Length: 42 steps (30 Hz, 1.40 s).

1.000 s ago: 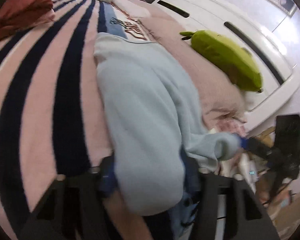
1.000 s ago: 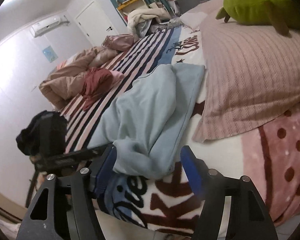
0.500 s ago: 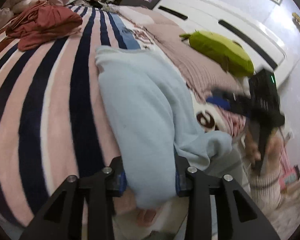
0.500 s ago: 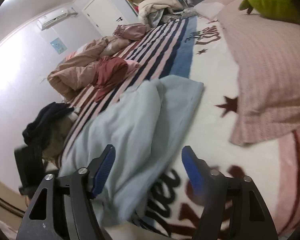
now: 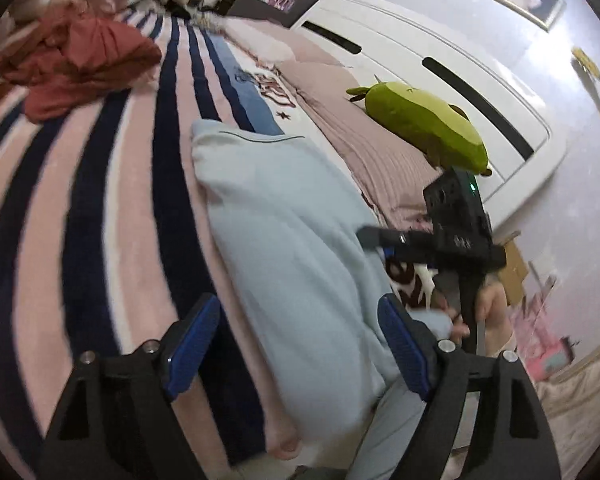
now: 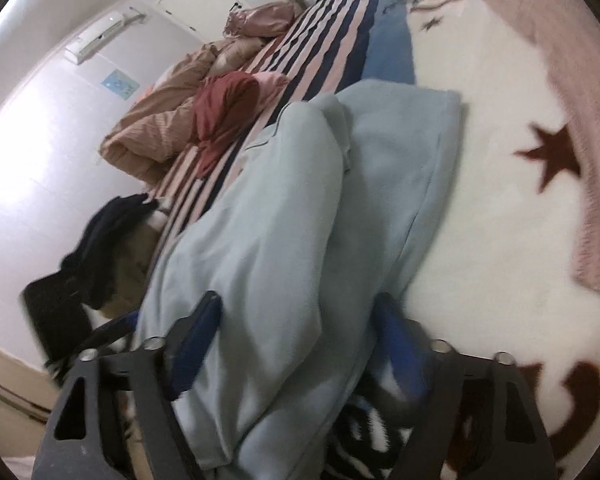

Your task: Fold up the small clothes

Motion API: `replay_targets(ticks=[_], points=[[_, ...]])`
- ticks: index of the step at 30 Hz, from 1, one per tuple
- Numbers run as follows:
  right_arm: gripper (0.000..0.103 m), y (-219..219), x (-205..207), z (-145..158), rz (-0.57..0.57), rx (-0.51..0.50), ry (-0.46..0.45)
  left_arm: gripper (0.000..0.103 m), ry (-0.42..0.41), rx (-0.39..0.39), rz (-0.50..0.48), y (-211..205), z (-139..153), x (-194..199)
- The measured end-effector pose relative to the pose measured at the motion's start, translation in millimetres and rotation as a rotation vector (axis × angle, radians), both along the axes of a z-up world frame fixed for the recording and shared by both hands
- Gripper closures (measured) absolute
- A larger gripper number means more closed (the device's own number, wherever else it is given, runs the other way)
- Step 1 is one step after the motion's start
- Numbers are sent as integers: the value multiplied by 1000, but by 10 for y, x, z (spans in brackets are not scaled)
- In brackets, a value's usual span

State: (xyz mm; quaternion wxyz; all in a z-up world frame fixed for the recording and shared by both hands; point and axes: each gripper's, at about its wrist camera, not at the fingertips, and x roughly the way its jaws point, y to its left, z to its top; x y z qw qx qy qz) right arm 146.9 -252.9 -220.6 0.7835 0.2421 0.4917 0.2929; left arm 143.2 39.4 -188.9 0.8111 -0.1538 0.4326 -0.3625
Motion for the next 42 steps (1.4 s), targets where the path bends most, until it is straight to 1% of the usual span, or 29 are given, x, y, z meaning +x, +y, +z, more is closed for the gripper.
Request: replay_targets(ticks=[3, 4, 5, 6, 7, 8, 10, 11, 13, 17, 18, 19, 21, 25, 27, 29, 31, 32, 36, 39, 42], points=[[49, 62, 84, -61, 42, 34, 25, 27, 58, 15, -20, -176, -138, 328], [58, 62, 115, -75, 46, 48, 34, 37, 74, -1, -17, -194, -174, 383], [65, 68, 150, -93, 51, 67, 45, 53, 96, -30, -15, -214, -211, 459], [69, 80, 187, -107, 58, 85, 53, 59, 122, -51, -3, -224, -246, 526], [73, 98, 209, -104, 63, 90, 53, 72, 133, -49, 8, -233, -258, 570], [76, 111, 219, -90, 68, 90, 48, 79, 128, -43, 9, -236, -248, 576], [79, 147, 225, -23, 80, 97, 30, 82, 97, -31, 14, -234, -168, 546], [81, 170, 230, 48, 88, 120, 18, 83, 68, -22, 17, -225, -85, 511], [81, 219, 234, 209, 106, 153, -9, 83, 19, -19, 31, -170, 68, 474], [81, 512, 248, 630, 158, 131, -105, 83, -59, -32, 58, 67, 458, 408], [81, 589, 252, 718, 169, 134, -121, 83, -98, -21, 71, 161, 626, 364], [81, 665, 258, 803, 182, 138, -138, 83, -121, -11, 79, 210, 720, 334], [81, 884, 263, 1030, 214, 143, -188, 83, -178, 15, 104, 399, 993, 236], [81, 1362, 248, 1423, 279, 152, -276, 83, -264, 68, 173, 833, 1464, 33], [81, 1654, 239, 1635, 321, 161, -317, 83, -298, 89, 215, 1051, 1648, -57], [82, 1972, 233, 1836, 362, 174, -354, 83, -317, 94, 259, 1319, 1817, -155], [82, 2224, 219, 1974, 396, 187, -375, 84, -341, 108, 307, 1591, 1994, -276], [82, 2441, 218, 2075, 422, 197, -385, 84, -354, 123, 337, 1755, 2105, -349], [82, 3069, 175, 2344, 502, 220, -417, 84, -381, 171, 427, 2266, 2389, -567], [82, 3530, 136, 2493, 559, 233, -425, 84, -376, 192, 488, 2683, 2535, -702], [82, 3998, 153, 2545, 604, 229, -401, 84, -343, 208, 547, 3096, 2568, -753]])
